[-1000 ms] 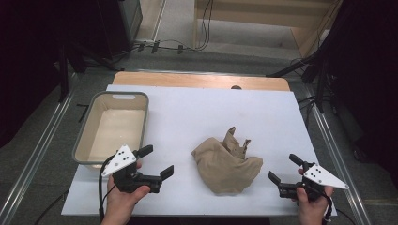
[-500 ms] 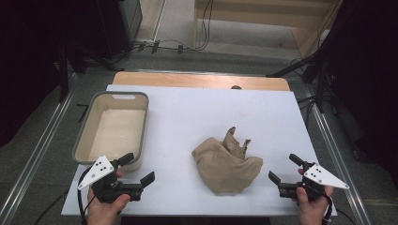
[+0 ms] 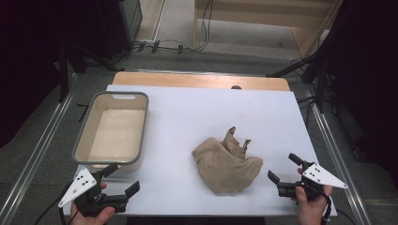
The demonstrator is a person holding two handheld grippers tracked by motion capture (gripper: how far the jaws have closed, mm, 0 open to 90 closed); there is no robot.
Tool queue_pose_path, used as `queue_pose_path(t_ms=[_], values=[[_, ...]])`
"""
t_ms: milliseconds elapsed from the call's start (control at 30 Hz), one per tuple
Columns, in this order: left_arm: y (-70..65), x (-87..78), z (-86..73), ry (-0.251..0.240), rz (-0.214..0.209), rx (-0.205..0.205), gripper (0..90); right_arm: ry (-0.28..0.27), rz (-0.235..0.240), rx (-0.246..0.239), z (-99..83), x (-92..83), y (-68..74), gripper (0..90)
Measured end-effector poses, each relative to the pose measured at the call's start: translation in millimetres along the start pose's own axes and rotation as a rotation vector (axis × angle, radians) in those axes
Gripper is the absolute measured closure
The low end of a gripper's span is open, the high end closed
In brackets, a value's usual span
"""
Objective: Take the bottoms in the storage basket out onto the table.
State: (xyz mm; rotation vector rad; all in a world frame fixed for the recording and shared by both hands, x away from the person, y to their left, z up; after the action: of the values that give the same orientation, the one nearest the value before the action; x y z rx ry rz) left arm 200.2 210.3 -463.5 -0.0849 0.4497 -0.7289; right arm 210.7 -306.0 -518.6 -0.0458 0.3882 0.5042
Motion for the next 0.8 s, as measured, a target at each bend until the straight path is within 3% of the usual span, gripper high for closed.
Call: queue_pose_path(t_ms=[367, 800], values=[[21.2, -25.7, -12.1, -0.013, 0.073, -0.033, 0.0, -0.005, -0.009, 0.002, 0.3, -3.1, -2.7, 0.0], [36.2, -32.5, -24.7, -0.01, 0.09, -0.083, 0.8, -0.003, -0.005, -0.003, 0.0, -2.0, -1.8, 0.0]])
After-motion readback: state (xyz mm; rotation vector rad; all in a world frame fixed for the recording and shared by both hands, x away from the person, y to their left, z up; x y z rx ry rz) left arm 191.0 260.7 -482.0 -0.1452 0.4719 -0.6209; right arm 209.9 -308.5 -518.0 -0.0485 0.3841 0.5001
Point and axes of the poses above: each handheld gripper's, and its own axes: x roughly forward along the jaws, z roughly out of its top, y roughly to its left, the point moved 5 cm from there along x, roughly forward along the jaws, and after that the axes turned 3 degrees about y, right-handed, at the moved point
